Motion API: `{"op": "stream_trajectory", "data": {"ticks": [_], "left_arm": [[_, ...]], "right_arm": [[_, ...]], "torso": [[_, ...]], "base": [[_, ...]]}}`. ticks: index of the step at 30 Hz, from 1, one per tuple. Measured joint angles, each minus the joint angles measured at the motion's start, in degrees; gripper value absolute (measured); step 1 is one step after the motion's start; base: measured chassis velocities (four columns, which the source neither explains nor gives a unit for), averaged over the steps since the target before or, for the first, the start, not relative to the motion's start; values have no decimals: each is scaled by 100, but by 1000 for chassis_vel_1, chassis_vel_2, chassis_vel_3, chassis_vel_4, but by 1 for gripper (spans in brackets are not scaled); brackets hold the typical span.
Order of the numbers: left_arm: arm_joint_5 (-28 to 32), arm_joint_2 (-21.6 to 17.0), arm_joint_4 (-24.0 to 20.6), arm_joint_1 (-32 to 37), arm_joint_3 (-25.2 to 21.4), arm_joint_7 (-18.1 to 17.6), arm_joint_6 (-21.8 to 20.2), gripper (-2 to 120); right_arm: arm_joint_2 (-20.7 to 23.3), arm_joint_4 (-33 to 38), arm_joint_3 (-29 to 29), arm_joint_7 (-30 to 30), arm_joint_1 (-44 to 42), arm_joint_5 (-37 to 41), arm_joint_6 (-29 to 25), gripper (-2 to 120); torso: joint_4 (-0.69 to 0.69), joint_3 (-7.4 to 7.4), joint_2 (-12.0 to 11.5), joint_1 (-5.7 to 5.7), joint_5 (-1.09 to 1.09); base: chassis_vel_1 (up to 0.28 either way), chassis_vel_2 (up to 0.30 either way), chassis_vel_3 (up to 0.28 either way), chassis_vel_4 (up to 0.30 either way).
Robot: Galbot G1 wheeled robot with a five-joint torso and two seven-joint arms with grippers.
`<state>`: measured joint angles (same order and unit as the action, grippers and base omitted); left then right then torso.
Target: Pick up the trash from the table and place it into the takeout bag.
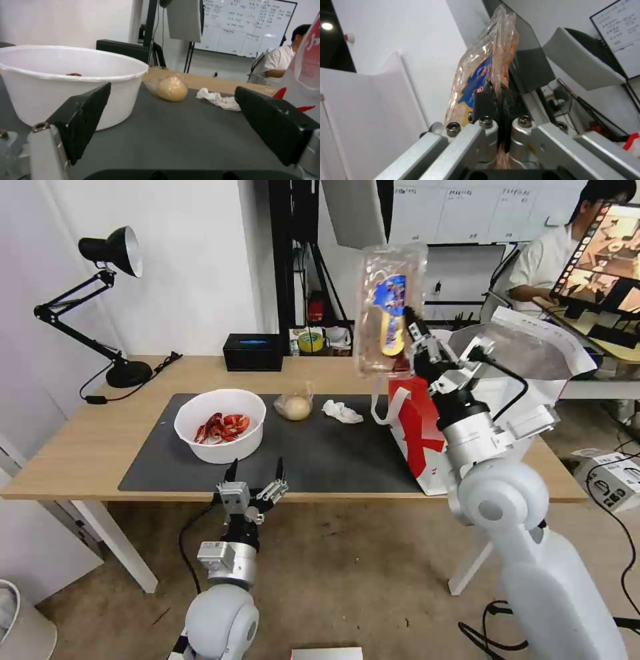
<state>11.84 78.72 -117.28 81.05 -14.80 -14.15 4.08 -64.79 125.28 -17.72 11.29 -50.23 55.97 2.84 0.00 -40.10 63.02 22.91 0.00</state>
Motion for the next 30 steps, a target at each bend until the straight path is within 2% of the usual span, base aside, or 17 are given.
{"op": "stream_trajectory", "data": {"ticks": [3,6,16,30], "left_arm": [[-1,-1,10,-7,3,-1,0,100],[-6,12,16,-19,12,-4,0,100],[-20,26,15,1,16,-5,2,100],[-33,40,8,4,-1,-8,15,100]], "right_arm": [[3,5,-14,114,20,5,0,0],[-7,10,-23,596,113,23,14,0],[-67,-122,-85,1578,444,182,39,0],[-135,-408,-170,2400,884,374,65,0]], "torso": [[0,0,0,0,0],[0,0,0,0,0],[1,0,0,0,0],[1,0,0,0,0]], "base": [[0,0,0,0],[0,0,0,0],[0,0,0,0],[0,0,0,0]]}}
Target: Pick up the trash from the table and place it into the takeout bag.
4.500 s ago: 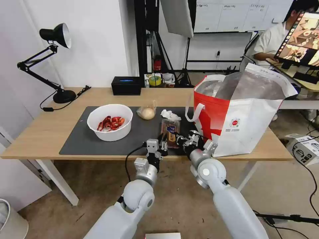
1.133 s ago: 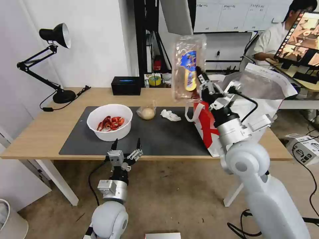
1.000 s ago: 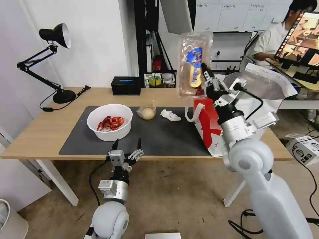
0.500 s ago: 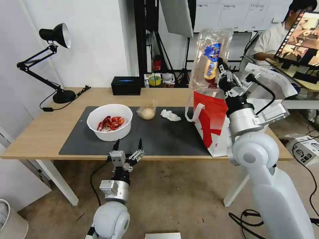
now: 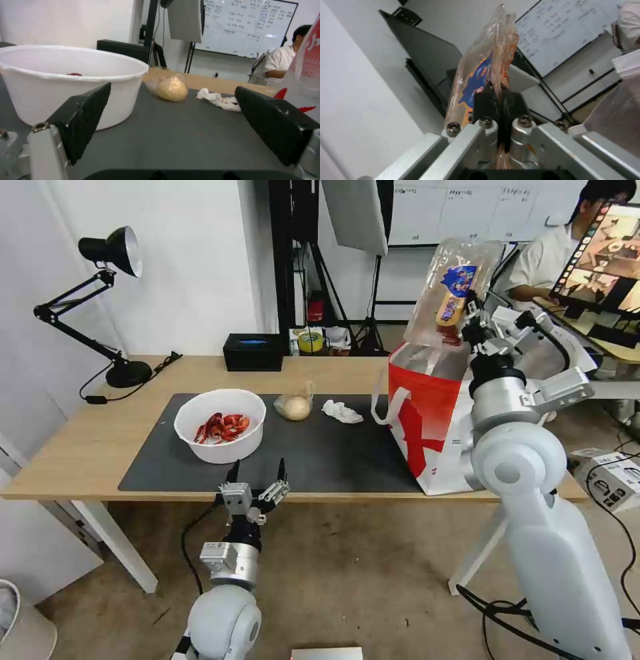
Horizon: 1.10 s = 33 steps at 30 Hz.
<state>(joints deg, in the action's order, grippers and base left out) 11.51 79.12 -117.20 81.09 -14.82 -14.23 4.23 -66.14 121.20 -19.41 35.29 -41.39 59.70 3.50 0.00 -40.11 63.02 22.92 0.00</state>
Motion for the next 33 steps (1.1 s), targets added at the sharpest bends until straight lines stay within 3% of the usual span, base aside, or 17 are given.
{"op": "stream_trajectory", "data": {"ticks": [10,33], "left_arm": [[-13,19,8,25,-20,-2,69,100],[-121,54,17,90,-38,-2,111,100]], "right_arm": [[-110,-452,-84,782,356,175,183,0],[-109,-245,-205,1605,45,260,658,0]], "torso": [[0,0,0,0,0],[-1,0,0,0,0]], "base": [[0,0,0,0],[0,0,0,0]]}}
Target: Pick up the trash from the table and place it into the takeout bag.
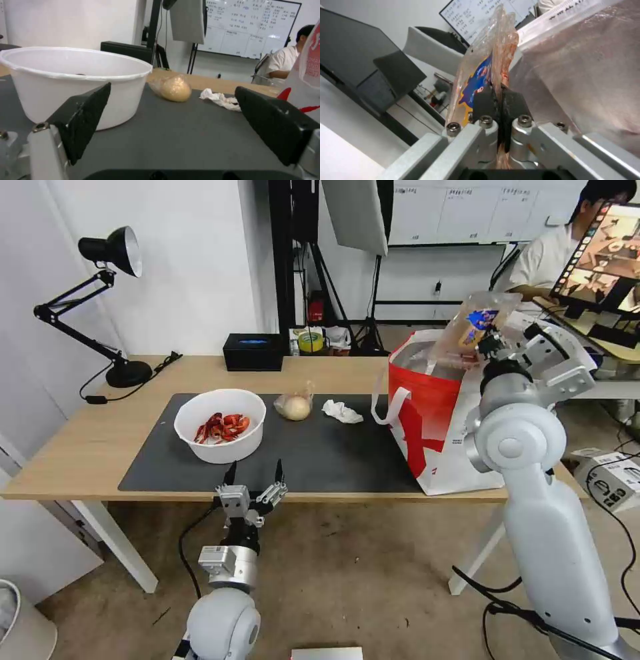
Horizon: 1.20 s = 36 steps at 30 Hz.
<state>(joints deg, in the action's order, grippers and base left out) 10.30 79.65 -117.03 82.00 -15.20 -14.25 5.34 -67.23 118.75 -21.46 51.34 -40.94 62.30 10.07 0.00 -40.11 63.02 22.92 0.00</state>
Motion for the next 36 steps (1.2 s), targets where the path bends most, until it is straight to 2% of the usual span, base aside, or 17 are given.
{"op": "stream_trajectory", "data": {"ticks": [14,15,16,19,21,22,24,27,28,31,32,35,36], "left_arm": [[-3,-16,-18,15,-1,0,6,100],[-3,-21,-18,12,-4,0,6,100],[-3,-21,-18,12,-4,0,6,100],[-2,-28,-18,6,-7,0,6,100],[-1,-29,-18,6,-7,0,6,100],[-1,-29,-18,6,-7,-1,6,100],[-1,-30,-18,6,-7,-1,6,100],[0,-30,-27,5,-6,-4,6,100],[0,-30,-27,5,-6,-4,6,100],[0,-21,-43,14,-5,-6,6,100],[0,-21,-43,14,-5,-6,6,100],[-1,-13,-74,41,-7,-8,6,100],[-1,-13,-74,41,-7,-8,6,100]], "right_arm": [[-2,109,-37,77,-93,104,117,2],[-4,119,-37,78,-100,110,129,7],[-4,119,-37,78,-100,110,129,7],[-7,120,-43,95,-106,119,145,21],[-7,119,-48,104,-106,120,147,25],[-9,118,-56,109,-108,120,148,31],[-9,118,-61,111,-114,120,148,34],[-6,120,-70,113,-126,120,148,49],[-6,120,-70,113,-126,120,148,49],[16,144,-80,109,-119,133,149,63],[16,144,-80,109,-119,133,149,63],[67,271,-103,-109,-140,148,149,78],[67,271,-103,-109,-140,148,149,78]], "torso": [[1,0,0,0,0],[1,0,0,0,0],[1,0,0,0,0],[0,0,0,0,0],[1,0,0,0,0],[1,0,0,0,0],[1,0,0,0,0],[0,0,0,0,0],[0,0,0,0,0],[0,0,0,0,0],[0,0,0,0,0],[1,0,0,0,0],[1,0,0,0,0]], "base": [[0,0,0,0],[0,0,0,0],[0,0,0,0],[0,0,0,0],[0,0,0,0],[0,0,0,0],[0,0,0,0],[0,0,0,0],[0,0,0,0],[0,0,0,0],[0,0,0,0],[0,0,0,0],[0,0,0,0]]}}
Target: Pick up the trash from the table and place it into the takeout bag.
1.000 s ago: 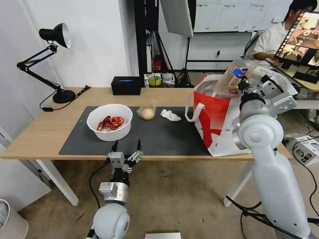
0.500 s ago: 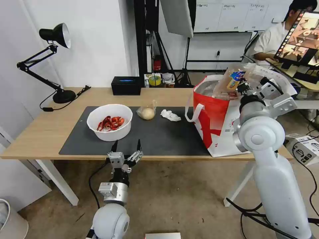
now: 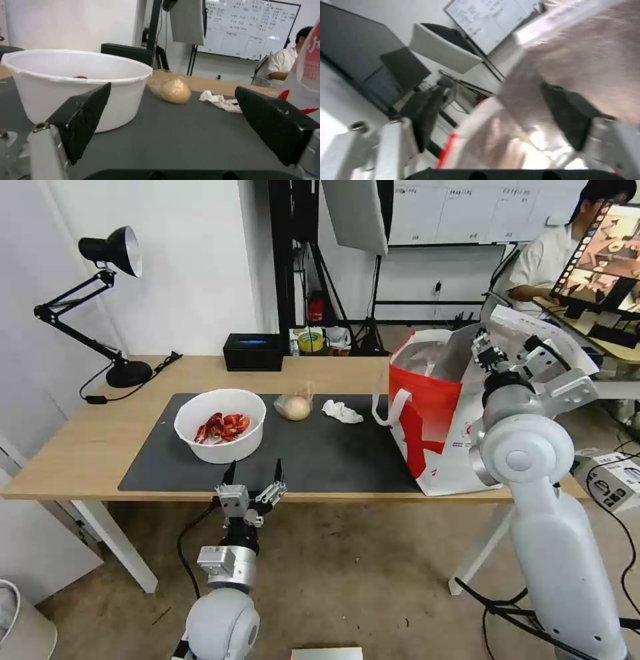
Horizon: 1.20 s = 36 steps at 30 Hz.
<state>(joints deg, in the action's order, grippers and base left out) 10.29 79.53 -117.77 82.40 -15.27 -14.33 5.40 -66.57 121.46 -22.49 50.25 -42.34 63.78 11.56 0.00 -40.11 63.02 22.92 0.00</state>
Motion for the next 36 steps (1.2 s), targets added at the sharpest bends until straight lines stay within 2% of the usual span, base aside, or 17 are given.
{"op": "stream_trajectory", "data": {"ticks": [4,7,8,11,13,15,17,19,21,23,25,36], "left_arm": [[-4,6,-28,12,-4,-1,0,100],[-5,10,-38,16,-4,-2,0,100],[-7,13,-52,19,-4,-2,0,100],[-8,15,-69,26,-5,-4,-1,100],[-11,16,-101,38,-23,-4,-1,100],[-12,15,-112,43,-31,-4,-1,100],[-13,13,-140,67,-63,-5,-1,100],[-13,13,-147,72,-68,-5,-1,100],[-14,19,-181,98,-89,-5,-1,100],[-15,22,-190,102,-90,-5,0,100],[-20,51,-234,113,-112,-5,3,100],[-43,198,-361,128,-128,-5,18,100]], "right_arm": [[117,241,-8,-547,-69,-78,-10,94],[173,320,-5,-773,-96,-150,-25,98],[223,406,2,-1023,-131,-230,-52,100],[284,474,23,-1328,-203,-340,-105,100],[349,562,70,-1774,-356,-502,-187,100],[363,588,89,-1893,-402,-541,-205,100],[399,625,176,-2372,-581,-822,-309,100],[403,624,192,-2469,-612,-894,-333,100],[445,588,275,-2959,-788,-1261,-430,100],[455,564,295,-3056,-831,-1354,-459,100],[502,430,357,-3463,-1023,-1705,-620,100],[677,278,494,-4120,-1609,-2472,-1080,100]], "torso": [[0,0,0,0,0],[0,0,0,0,0],[0,0,0,0,0],[0,0,0,0,0],[0,0,0,0,0],[-1,0,0,0,0],[0,0,0,0,0],[0,0,0,0,0],[0,0,0,0,0],[0,0,0,0,0],[0,0,0,0,0],[0,0,0,0,0]], "base": [[0,0,0,0],[0,0,0,0],[0,0,0,0],[0,0,0,0],[0,0,0,0],[0,0,0,0],[0,0,0,0],[0,0,0,0],[0,0,0,0],[0,0,0,0],[0,0,0,0],[0,0,0,0]]}}
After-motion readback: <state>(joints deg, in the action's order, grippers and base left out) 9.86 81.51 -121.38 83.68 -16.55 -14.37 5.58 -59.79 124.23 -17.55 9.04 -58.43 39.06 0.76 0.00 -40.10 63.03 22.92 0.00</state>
